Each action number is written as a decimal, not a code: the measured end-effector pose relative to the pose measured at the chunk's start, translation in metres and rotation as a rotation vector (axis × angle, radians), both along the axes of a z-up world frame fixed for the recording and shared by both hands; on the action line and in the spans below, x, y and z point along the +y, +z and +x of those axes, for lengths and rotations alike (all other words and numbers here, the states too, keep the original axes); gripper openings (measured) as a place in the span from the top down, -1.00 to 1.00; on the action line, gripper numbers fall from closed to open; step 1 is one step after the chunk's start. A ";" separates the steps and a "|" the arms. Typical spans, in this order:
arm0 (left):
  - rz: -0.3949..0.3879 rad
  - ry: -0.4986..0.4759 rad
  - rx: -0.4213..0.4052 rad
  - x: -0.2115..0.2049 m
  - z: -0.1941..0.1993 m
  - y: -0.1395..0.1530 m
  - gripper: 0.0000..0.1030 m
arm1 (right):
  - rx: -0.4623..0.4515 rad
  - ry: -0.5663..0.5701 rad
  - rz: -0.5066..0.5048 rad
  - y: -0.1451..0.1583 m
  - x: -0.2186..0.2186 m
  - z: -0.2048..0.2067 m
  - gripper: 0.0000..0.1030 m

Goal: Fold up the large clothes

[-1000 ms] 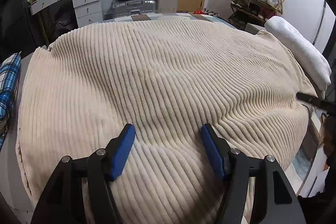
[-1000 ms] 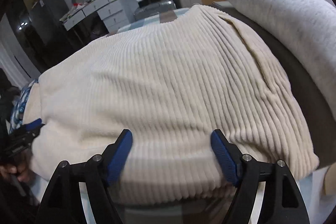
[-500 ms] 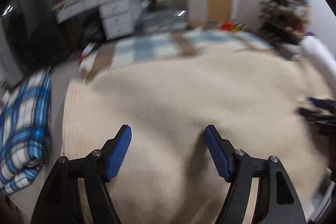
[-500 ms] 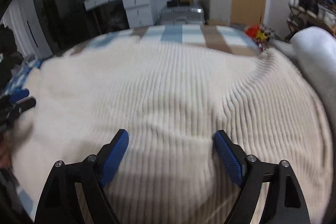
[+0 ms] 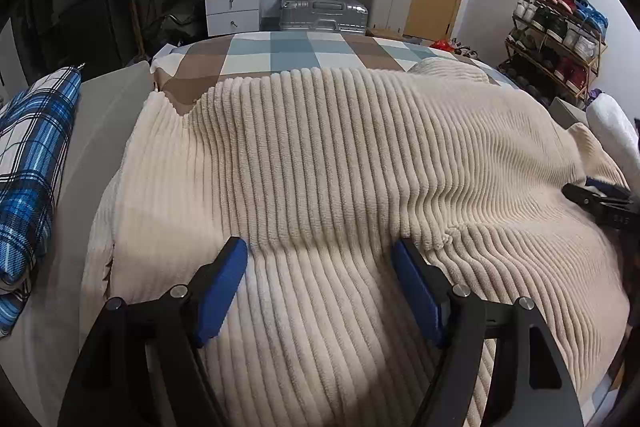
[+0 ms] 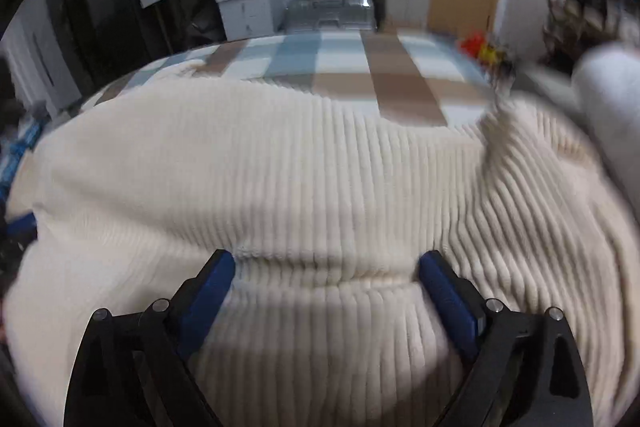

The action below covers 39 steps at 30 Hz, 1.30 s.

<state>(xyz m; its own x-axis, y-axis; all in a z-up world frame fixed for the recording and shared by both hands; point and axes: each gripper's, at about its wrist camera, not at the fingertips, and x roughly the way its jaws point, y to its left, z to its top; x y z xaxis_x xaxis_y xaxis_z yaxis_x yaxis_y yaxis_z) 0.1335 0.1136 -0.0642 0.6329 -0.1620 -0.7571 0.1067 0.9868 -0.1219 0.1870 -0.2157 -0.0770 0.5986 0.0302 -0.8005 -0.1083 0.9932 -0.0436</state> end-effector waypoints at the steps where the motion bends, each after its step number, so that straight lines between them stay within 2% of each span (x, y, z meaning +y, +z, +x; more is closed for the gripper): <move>1: -0.002 0.000 0.000 0.000 0.000 0.001 -0.39 | -0.012 0.008 -0.002 0.008 -0.001 -0.001 -0.77; 3: -0.003 0.000 0.000 0.000 0.000 0.001 -0.39 | -0.077 0.016 0.028 0.027 -0.010 -0.007 -0.77; 5: -0.004 -0.001 -0.002 0.000 0.000 0.001 -0.39 | -0.126 -0.028 0.025 0.040 -0.030 -0.006 -0.81; 7: -0.005 0.000 -0.001 0.000 0.000 0.001 -0.39 | -0.096 -0.098 0.032 0.030 -0.053 0.010 -0.84; 8: -0.004 0.000 -0.003 0.000 -0.001 0.001 -0.39 | -0.052 -0.128 0.054 0.015 -0.067 0.019 -0.88; 9: -0.005 -0.002 -0.003 0.000 -0.001 0.001 -0.39 | -0.009 -0.124 0.101 -0.008 -0.080 0.027 -0.94; 10: -0.006 -0.003 -0.004 0.000 0.000 0.001 -0.41 | -0.003 -0.110 0.125 -0.014 -0.082 0.031 -0.99; 11: -0.001 -0.002 -0.007 -0.001 0.000 0.001 -0.41 | -0.031 -0.100 0.134 -0.007 -0.081 0.028 -0.99; 14: -0.002 -0.001 -0.009 -0.001 -0.001 0.002 -0.41 | -0.023 -0.102 0.076 -0.008 -0.074 0.027 -0.99; 16: 0.004 0.005 0.004 -0.001 -0.001 0.007 -0.41 | -0.023 -0.104 0.089 -0.005 -0.076 0.022 -1.00; 18: 0.002 0.015 0.006 -0.003 0.000 0.019 -0.42 | -0.023 -0.104 0.097 -0.005 -0.078 0.022 -1.00; 21: -0.015 -0.016 -0.036 -0.011 0.011 0.041 -0.42 | -0.024 -0.104 0.095 -0.005 -0.076 0.020 -1.00; 22: -0.001 -0.027 -0.053 -0.015 0.017 0.046 -0.42 | -0.024 -0.104 0.099 -0.006 -0.076 0.020 -1.00; 24: 0.080 -0.031 -0.076 -0.025 0.034 0.048 -0.42 | -0.024 -0.104 0.098 -0.009 -0.075 0.025 -1.00; 26: 0.164 -0.024 -0.061 -0.028 0.055 0.032 -0.42 | -0.024 -0.104 0.099 -0.009 -0.075 0.025 -1.00; 27: 0.173 -0.018 -0.040 -0.024 0.062 0.022 -0.43 | -0.024 -0.104 0.099 -0.009 -0.075 0.025 -1.00; 29: 0.053 -0.015 0.032 -0.003 0.073 0.002 -0.54 | -0.024 -0.104 0.098 -0.009 -0.075 0.025 -1.00; 30: -0.038 0.002 0.060 0.011 0.077 -0.003 -0.54 | -0.023 -0.104 0.098 -0.008 -0.075 0.024 -1.00; 31: -0.078 0.010 0.063 0.018 0.078 -0.002 -0.53 | -0.023 -0.103 0.099 -0.009 -0.075 0.026 -1.00; 32: -0.090 0.019 0.057 0.022 0.078 -0.001 -0.53 | -0.021 -0.103 0.099 -0.009 -0.075 0.026 -1.00; 34: -0.058 0.021 0.054 0.018 0.078 -0.002 -0.53 | -0.016 -0.110 0.083 -0.007 -0.073 0.027 -1.00; 37: -0.013 0.021 0.044 0.014 0.077 -0.003 -0.54 | -0.024 -0.144 -0.009 0.013 -0.052 0.019 -0.96; 38: -0.020 0.021 0.045 0.014 0.077 -0.004 -0.53 | -0.044 -0.122 -0.012 0.022 -0.042 0.016 -0.96; 39: -0.028 0.020 0.047 0.015 0.078 -0.004 -0.53 | -0.090 -0.049 0.008 0.038 -0.022 0.009 -0.96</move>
<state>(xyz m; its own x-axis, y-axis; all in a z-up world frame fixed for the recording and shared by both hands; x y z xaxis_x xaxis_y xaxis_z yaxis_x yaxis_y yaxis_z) 0.2114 0.1288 -0.0685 0.6005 -0.1710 -0.7811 0.0802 0.9848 -0.1539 0.1961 -0.2375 -0.0390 0.6692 0.0052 -0.7431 -0.0558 0.9975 -0.0432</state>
